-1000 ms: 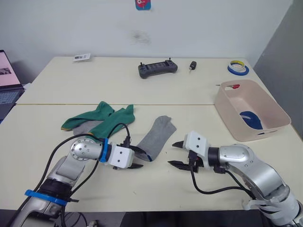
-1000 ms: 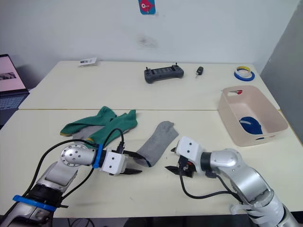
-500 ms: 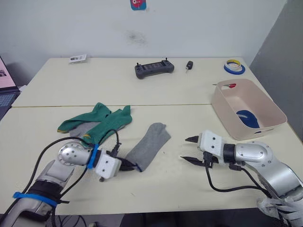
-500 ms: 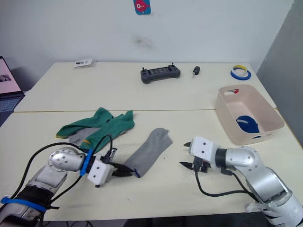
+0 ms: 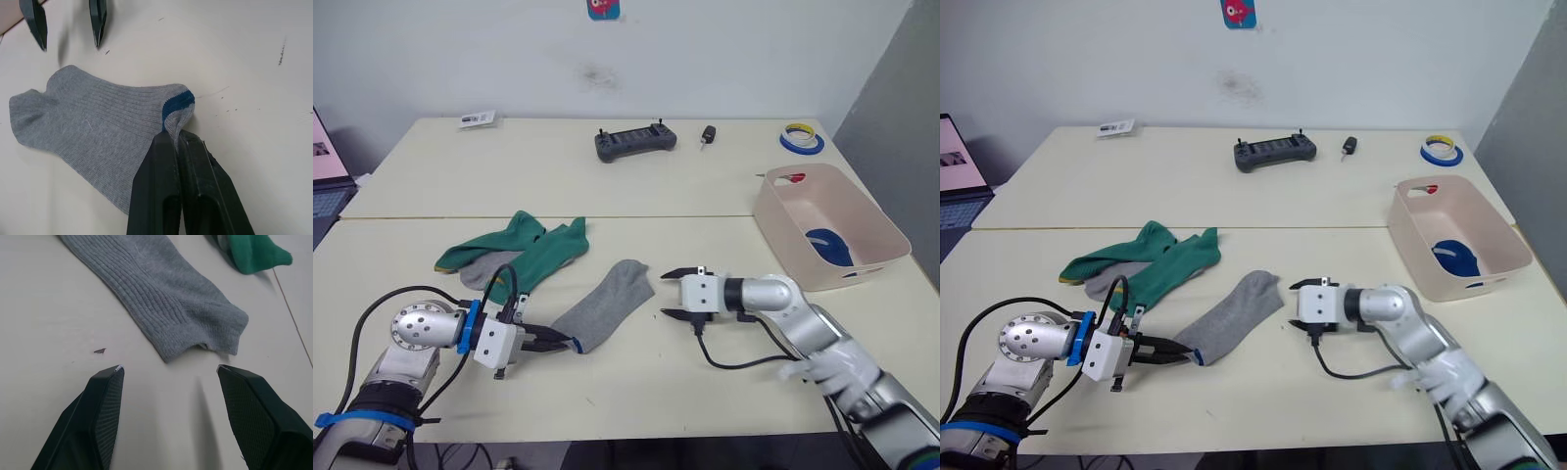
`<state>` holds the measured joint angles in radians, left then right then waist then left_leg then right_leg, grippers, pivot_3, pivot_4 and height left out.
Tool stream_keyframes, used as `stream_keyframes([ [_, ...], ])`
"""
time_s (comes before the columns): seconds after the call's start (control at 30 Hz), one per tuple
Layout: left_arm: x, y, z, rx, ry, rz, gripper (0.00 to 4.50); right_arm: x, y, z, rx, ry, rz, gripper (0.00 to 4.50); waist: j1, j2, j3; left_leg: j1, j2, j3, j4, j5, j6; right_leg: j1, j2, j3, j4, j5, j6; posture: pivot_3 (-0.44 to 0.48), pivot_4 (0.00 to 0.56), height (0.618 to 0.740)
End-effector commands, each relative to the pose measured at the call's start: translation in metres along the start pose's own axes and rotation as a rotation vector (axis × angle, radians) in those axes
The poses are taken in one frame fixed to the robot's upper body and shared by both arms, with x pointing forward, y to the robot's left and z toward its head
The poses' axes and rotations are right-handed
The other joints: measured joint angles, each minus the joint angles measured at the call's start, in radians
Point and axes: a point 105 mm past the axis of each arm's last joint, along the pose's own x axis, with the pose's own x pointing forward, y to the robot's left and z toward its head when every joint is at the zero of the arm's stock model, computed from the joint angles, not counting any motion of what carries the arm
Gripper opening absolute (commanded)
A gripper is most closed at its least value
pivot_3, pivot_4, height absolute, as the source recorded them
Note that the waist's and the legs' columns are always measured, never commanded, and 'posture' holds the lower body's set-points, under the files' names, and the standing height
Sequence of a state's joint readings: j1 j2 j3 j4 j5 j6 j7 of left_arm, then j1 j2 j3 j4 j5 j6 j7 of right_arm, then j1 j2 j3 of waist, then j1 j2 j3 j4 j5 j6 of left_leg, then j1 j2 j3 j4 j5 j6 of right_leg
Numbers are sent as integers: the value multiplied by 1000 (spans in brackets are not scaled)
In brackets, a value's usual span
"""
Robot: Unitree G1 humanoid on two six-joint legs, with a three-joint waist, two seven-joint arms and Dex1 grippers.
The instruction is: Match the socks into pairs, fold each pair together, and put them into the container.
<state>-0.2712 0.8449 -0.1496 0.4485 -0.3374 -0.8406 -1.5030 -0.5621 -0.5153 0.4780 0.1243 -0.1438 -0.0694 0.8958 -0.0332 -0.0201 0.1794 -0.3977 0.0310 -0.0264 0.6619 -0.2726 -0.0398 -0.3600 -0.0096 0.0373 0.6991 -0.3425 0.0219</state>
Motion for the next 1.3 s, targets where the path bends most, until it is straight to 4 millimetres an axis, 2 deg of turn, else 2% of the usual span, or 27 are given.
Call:
stream_keyframes([
  [0.03, -2, 5, 4, 30, -16, 30, 27, 12, -2, -5, -15, 19, 56, 3266, 0, 0, 0, 0, 0, 0, 0, 0, 0, 0, 0, 0, 0, 0, 0, 0, 150, 740],
  [0.2, -2, 5, 4, 32, -16, 31, 27, 24, -2, -6, -5, 27, 118, 3266, -3, 0, 0, 1, 1, 0, 0, 0, 0, 0, -2, 0, 1, 0, 0, 0, 150, 740],
  [0.3, -2, 5, 4, 34, -17, 32, 0, 27, 0, -13, 25, 56, 145, 2688, -4, 0, -1, 3, 2, 0, 0, 0, 0, 1, -2, 0, 2, 0, 0, 0, 150, 740],
  [0.53, -2, 7, 4, 41, -20, 33, 0, 24, 3, -20, 59, 87, 182, 217, -3, 0, -1, 4, 2, 0, 0, 0, 0, 2, -2, 0, 3, 0, 0, 0, 150, 740],
  [0.57, -3, 7, 4, 44, -20, 33, 0, 23, 2, -18, 69, 82, 181, 27, -2, 0, -1, 4, 2, 0, 0, 0, 0, 2, -2, 0, 3, 0, 0, 0, 150, 740],
  [0.77, -3, 13, 8, 54, -37, 58, 0, 9, 6, -5, 102, 29, 198, 27, 2, 0, -1, 4, 1, 0, 0, 0, 0, 2, -4, 0, 3, 0, 0, 0, 150, 740],
  [0.97, 7, 35, 37, -124, -157, 158, 0, -41, 36, 20, 217, -22, 260, 27, 14, 0, 0, -3, -1, -3, 0, 0, 0, 1, -8, -3, -2, 0, 0, 0, 150, 740],
  [1.13, 16, 37, 54, -284, -203, 140, 0, -75, 58, 29, 319, 4, 264, 27, 2, 0, 0, 0, -1, -5, 0, 0, 0, 4, -7, -4, -1, 0, 0, 0, 150, 740],
  [1.23, 18, 33, 50, -268, -192, 129, 0, -80, 71, 34, 399, 16, 250, 27, -2, 0, 0, 1, 0, -5, 0, 0, 0, 4, -5, -3, -1, 0, 0, 0, 150, 740],
  [1.3, 20, 29, 44, -261, -184, 115, 0, -75, 76, 33, 452, 27, 200, 27, -1, 0, 0, 1, 0, -5, -1, 0, 0, 4, -4, -3, -1, 0, 0, 0, 150, 740],
])
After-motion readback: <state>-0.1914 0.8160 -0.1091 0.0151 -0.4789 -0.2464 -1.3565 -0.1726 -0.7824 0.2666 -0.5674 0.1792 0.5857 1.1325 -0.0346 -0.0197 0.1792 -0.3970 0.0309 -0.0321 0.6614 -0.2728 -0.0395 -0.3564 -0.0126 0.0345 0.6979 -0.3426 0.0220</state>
